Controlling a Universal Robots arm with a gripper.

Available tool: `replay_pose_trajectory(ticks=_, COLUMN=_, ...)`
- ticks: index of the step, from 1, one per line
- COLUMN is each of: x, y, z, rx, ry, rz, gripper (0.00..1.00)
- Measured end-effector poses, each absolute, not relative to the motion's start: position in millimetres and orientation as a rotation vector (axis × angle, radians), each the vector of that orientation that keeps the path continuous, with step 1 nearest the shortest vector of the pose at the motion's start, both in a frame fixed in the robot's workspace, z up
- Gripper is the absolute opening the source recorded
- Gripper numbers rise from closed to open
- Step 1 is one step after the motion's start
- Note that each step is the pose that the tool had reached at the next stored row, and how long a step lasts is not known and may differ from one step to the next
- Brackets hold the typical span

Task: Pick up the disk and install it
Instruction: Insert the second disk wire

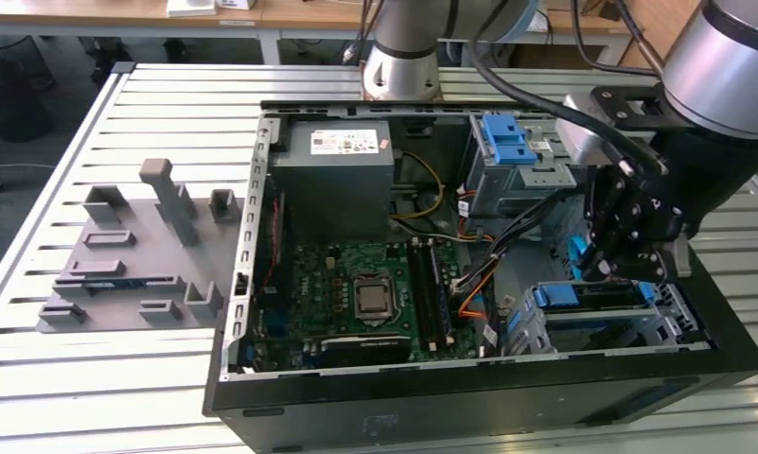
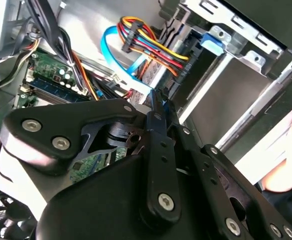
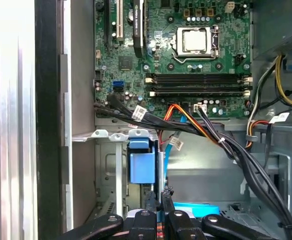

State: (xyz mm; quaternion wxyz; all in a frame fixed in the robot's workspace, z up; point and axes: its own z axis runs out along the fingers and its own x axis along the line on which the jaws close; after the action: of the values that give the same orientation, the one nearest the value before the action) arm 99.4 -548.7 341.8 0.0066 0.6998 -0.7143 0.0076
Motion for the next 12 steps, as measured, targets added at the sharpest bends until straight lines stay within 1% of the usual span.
replay_pose_trajectory(ticks=12, x=102.6, y=-551.0, z=338.3, rx=2.176, ry=-2.247, rz=0.023, gripper=0.16)
